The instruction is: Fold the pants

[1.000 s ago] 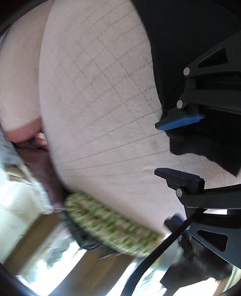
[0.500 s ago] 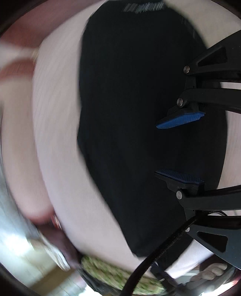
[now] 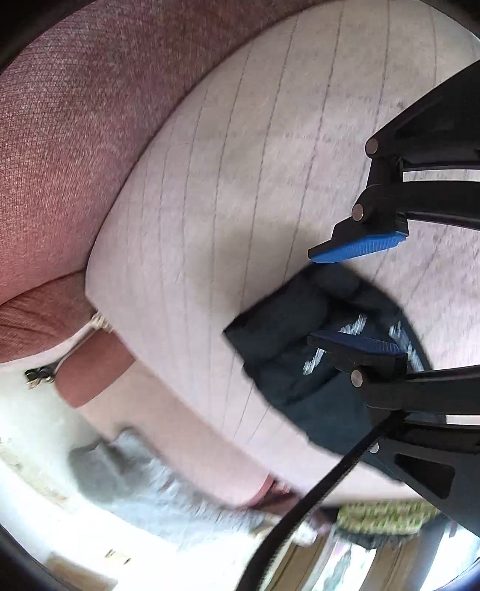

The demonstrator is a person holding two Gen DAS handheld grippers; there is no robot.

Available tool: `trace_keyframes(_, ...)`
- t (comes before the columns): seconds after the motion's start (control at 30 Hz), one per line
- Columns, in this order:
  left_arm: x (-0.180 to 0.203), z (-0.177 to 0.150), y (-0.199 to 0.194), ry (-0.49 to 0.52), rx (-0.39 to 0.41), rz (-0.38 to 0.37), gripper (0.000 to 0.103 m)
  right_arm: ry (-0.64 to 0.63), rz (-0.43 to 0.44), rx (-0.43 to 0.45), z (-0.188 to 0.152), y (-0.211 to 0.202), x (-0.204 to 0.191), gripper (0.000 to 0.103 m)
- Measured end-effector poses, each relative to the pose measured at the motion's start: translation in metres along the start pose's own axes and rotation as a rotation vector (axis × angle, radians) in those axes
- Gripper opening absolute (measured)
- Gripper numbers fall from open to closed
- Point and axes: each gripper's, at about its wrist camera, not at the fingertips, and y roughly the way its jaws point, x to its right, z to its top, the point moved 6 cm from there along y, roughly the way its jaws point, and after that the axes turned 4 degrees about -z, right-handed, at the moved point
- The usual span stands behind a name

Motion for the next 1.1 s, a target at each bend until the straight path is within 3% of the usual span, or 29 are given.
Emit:
trace_keyframes(0.1, 0.010, -0.002, 0.002, 0.056, 0.008, 0.047, 0.082, 0.009, 0.021, -0.031, 0.000, 0.012, -0.013, 0.043)
trace_keyframes(0.27, 0.014, -0.001, -0.001, 0.064, 0.015, 0.051, 0.083, -0.006, -0.071, -0.066, -0.004, 0.044, -0.025, 0.046)
trace_keyframes(0.3, 0.014, 0.000, -0.001, 0.056, 0.015, 0.046, 0.083, -0.018, -0.082, -0.057, -0.005, 0.046, -0.029, 0.043)
trace_keyframes(0.33, 0.013, 0.000, -0.002, 0.047, 0.015, 0.040, 0.083, -0.031, -0.083, -0.039, -0.005, 0.043, -0.033, 0.029)
trace_keyframes(0.4, 0.011, 0.002, -0.003, 0.031, 0.013, 0.026, 0.083, -0.041, -0.061, -0.022, -0.007, 0.036, -0.038, 0.014)
trace_keyframes(0.57, 0.000, 0.006, -0.004, -0.039, -0.011, 0.011, 0.083, -0.019, -0.027, 0.016, -0.011, -0.003, -0.034, 0.009)
trace_keyframes(0.67, -0.013, 0.005, -0.004, -0.087, -0.035, 0.011, 0.083, -0.022, -0.064, -0.001, -0.023, -0.014, -0.025, 0.009)
trace_keyframes(0.77, -0.020, 0.004, -0.004, -0.115, -0.051, -0.011, 0.083, -0.038, -0.185, -0.092, -0.036, 0.001, -0.009, 0.017)
trace_keyframes(0.8, -0.020, 0.003, -0.005, -0.115, -0.052, -0.012, 0.083, -0.033, -0.285, -0.107, -0.039, 0.005, -0.001, 0.019)
trace_keyframes(0.87, -0.018, 0.002, -0.005, -0.100, -0.055, 0.002, 0.083, -0.032, -0.331, -0.042, -0.037, -0.004, -0.003, 0.022)
trace_keyframes(0.93, -0.016, 0.001, -0.003, -0.078, -0.059, 0.025, 0.083, -0.077, -0.283, 0.056, -0.034, -0.018, -0.025, 0.024)
trace_keyframes(1.0, -0.012, 0.000, -0.002, -0.061, -0.061, 0.042, 0.086, -0.140, -0.185, 0.097, -0.037, -0.024, -0.057, 0.036)
trace_keyframes(1.03, -0.013, 0.000, -0.002, -0.056, -0.062, 0.047, 0.086, -0.164, -0.109, 0.075, -0.041, -0.019, -0.075, 0.047)
trace_keyframes(1.1, -0.013, 0.001, -0.002, -0.053, -0.062, 0.045, 0.086, -0.162, -0.013, -0.006, -0.049, -0.001, -0.091, 0.051)
